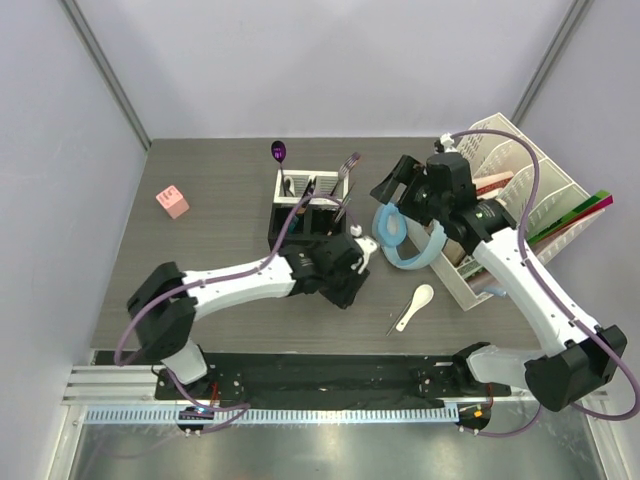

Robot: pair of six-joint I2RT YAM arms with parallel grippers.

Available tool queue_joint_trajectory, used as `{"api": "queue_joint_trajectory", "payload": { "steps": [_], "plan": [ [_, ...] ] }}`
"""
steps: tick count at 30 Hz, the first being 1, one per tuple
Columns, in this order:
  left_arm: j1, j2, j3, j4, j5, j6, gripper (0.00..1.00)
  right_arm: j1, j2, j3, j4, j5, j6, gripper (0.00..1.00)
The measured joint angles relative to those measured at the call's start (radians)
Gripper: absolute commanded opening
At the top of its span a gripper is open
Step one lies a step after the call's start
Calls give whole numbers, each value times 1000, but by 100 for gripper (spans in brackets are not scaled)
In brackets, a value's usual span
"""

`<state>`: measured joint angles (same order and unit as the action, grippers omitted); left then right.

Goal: Sort the eating utensils into containers
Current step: Pick up the spoon from the center of the board.

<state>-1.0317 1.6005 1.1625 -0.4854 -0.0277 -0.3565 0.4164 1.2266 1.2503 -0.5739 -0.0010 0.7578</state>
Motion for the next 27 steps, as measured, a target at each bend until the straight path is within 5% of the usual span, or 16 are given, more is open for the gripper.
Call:
{"api": "queue_joint_trajectory", "payload": {
  "steps": [8,27],
  "plan": [
    [-35,201,138,-48,168,51,42,-14,-17,37,-56,56,5,89],
    [-132,622,711,-177,244,191,43,-198,-178,59,-221,123,-44,91]
  ]
}}
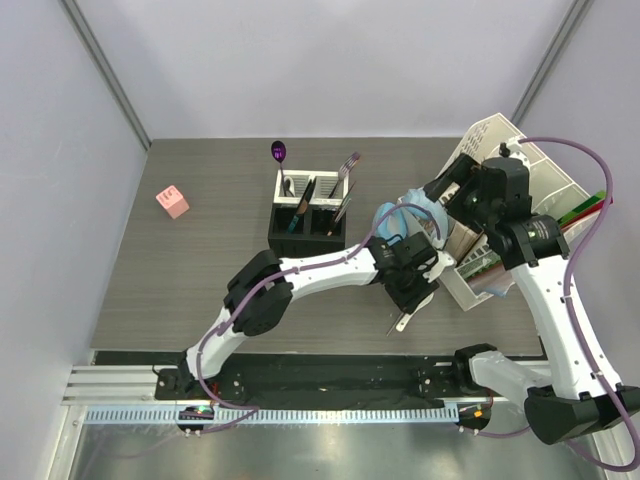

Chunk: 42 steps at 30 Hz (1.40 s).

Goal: Sort the eating utensils into containers
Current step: Pick up the spoon from the center of the board.

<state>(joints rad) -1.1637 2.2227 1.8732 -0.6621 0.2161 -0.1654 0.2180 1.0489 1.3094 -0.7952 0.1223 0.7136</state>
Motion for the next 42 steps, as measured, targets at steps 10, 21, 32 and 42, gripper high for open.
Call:
{"api": "queue_joint_trajectory", "payload": {
  "steps": [10,21,32,42],
  "plan": [
    [-11,70,10,-39,4,-11,43,-72,10,-2,-19,-41,-32,91],
    [-21,100,60,-40,1,-23,44,-116,11,-18,-41,-84,-41,92],
    [-46,175,164,-46,-98,-45,20,-136,10,-47,-51,-147,-54,91],
    [-46,53,-47,23,-177,-62,4,-142,8,-51,-50,-166,-53,91]
  ]
}}
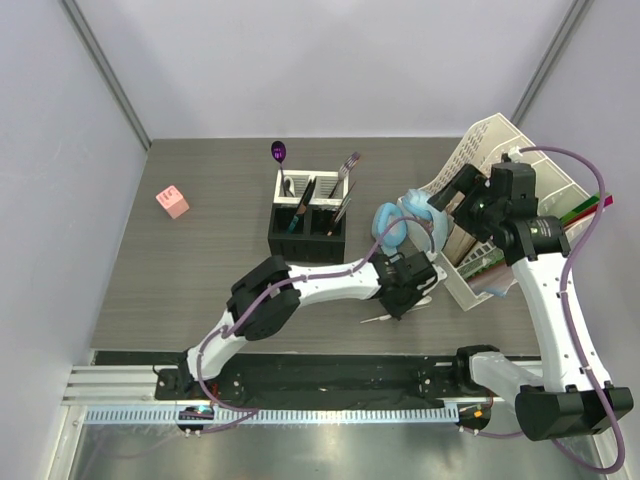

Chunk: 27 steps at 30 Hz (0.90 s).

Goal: Sort the eating utensils into containers
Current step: Pick up the spoon from the center of the board.

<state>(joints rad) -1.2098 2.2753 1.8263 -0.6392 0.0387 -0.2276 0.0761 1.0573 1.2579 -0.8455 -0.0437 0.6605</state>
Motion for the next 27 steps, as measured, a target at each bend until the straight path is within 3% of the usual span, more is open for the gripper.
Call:
{"api": "queue_joint_trajectory", "payload": {
  "steps": [10,20,27],
  "plan": [
    [37,-172,-256,37,56,-5,0,0,15,-25,12,-31,8,91],
    [101,-215,-302,64,93,-21,0,0,30,-28,30,-55,20,92],
    [209,-502,-452,113,69,-89,0,0,35,-28,45,-83,24,89]
  ]
}}
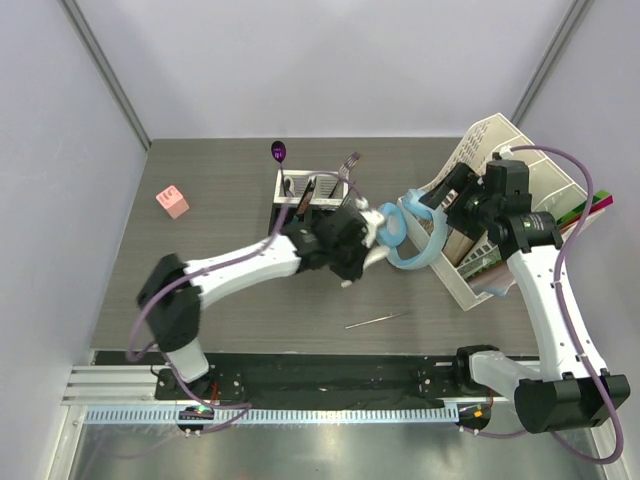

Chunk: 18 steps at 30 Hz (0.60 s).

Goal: Sort the eating utensils into containers
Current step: Pick up the spoon from the center of the board, then place the spoon in the container.

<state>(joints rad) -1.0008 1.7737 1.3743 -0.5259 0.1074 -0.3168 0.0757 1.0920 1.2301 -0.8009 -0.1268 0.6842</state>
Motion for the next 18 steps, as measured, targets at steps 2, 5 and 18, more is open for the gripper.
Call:
{"api": "queue_joint_trajectory", "payload": {
  "steps": [2,5,18],
  "plan": [
    [52,-122,-13,12,-47,-18,0,0,7,0,21,-20,4,89],
    [159,-294,-11,51,-126,-35,0,0,27,0,60,-53,21,88],
    [610,-291,18,96,-191,-35,0,2,119,9,236,-159,94,85]
  ]
}}
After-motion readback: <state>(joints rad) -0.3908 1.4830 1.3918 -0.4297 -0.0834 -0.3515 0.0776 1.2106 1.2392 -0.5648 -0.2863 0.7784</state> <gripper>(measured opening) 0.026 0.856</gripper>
